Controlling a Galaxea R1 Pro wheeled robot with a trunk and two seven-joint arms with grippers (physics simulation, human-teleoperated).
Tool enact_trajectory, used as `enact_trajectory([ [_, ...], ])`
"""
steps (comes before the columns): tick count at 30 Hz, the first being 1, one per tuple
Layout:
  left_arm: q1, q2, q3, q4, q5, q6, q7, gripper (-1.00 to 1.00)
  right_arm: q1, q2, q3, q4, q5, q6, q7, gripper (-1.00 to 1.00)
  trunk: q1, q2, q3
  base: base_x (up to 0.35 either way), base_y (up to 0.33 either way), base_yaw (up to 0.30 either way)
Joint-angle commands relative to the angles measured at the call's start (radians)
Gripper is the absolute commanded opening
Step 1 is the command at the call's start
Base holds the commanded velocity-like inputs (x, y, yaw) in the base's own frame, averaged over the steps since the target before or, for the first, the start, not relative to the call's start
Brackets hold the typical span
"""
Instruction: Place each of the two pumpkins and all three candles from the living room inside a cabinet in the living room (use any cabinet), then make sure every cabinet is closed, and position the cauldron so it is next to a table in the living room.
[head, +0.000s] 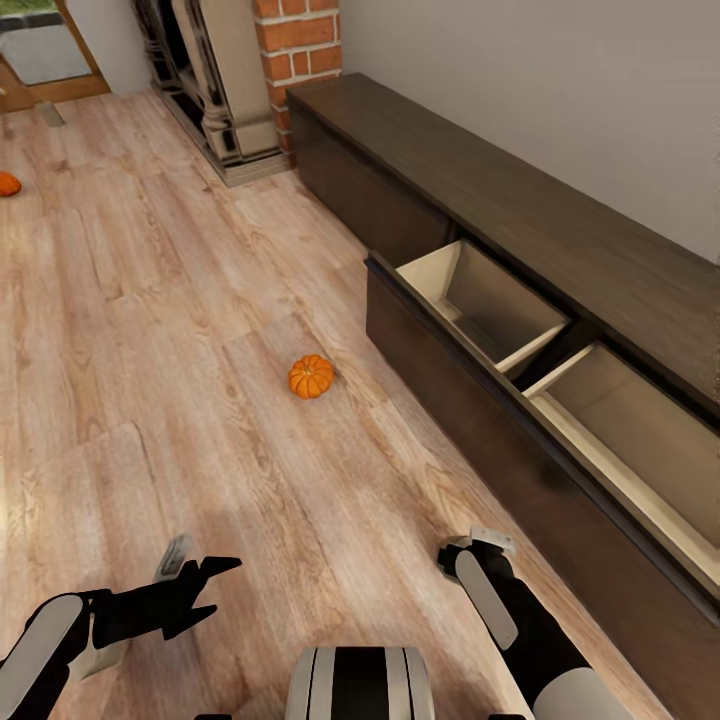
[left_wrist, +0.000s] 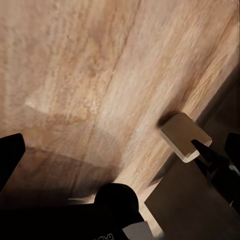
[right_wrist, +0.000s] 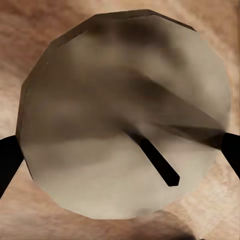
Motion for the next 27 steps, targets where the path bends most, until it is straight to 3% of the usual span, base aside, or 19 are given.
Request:
enact_trajectory([
  [1, 0.0, 0.0, 0.0, 0.0, 0.0, 0.0, 0.0, 1.0, 0.0, 0.0, 0.001, 0.0, 0.0, 0.001, 0.0, -1.0, 0.0, 0.0, 0.004, 0.0, 0.0, 0.0],
  [9, 0.0, 0.002, 0.005, 0.001, -0.002, -0.001, 0.001, 1.0, 0.0, 0.012, 0.016, 0.01, -0.006, 0.021, 0.003, -1.0, -0.004, 0.002, 0.035, 0.0, 0.0, 0.0],
  [12, -0.001, 0.003, 0.004, 0.001, -0.002, -0.001, 0.001, 1.0, 0.0, 0.016, 0.077, 0.011, -0.005, 0.04, 0.037, -1.0, -0.005, 0.003, 0.047, -0.016, 0.002, 0.0],
  [15, -0.001, 0.003, 0.003, 0.002, -0.001, 0.0, 0.002, 1.0, 0.0, 0.018, 0.106, 0.011, -0.004, 0.045, 0.067, -1.0, -0.007, 0.004, 0.058, -0.179, 0.063, 0.0],
  [25, -0.001, 0.004, 0.008, 0.002, 0.0, -0.001, 0.001, 1.0, 0.0, 0.03, 0.116, 0.001, -0.002, 0.046, 0.076, -1.0, -0.011, 0.006, 0.097, -0.04, 0.018, 0.0],
  [27, -0.001, 0.004, 0.009, 0.003, 0.0, -0.001, 0.001, 1.0, 0.0, 0.046, 0.119, -0.001, -0.001, 0.047, 0.073, -1.0, -0.012, 0.006, 0.105, -0.133, 0.0, 0.0],
])
